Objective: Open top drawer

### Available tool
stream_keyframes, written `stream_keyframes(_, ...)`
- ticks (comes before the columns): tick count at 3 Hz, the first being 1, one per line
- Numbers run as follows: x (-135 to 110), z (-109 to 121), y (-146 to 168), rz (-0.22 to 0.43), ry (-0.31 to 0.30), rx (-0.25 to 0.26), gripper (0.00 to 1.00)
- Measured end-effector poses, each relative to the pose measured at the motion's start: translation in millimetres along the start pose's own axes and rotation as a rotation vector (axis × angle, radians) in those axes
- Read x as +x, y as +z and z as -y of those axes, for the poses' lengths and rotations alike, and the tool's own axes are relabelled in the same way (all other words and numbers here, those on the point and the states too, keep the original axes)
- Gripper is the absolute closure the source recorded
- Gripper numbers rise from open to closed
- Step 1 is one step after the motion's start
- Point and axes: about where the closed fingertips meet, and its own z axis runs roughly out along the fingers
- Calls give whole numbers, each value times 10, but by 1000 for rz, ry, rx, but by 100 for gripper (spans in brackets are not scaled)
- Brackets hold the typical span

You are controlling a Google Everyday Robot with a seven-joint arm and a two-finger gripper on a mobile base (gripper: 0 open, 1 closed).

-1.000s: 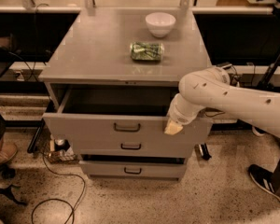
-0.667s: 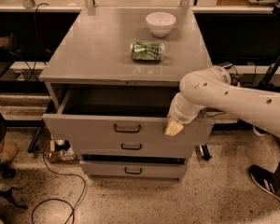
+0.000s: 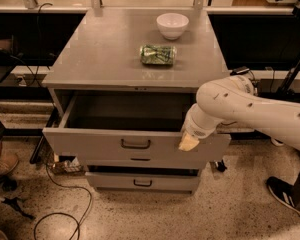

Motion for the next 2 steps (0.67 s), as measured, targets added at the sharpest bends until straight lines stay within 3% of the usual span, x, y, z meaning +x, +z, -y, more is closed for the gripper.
stream_keyframes(1,98,-188,-11,-10,5,-29,100)
stream_keyframes(2,98,-188,-11,-10,5,-29,100)
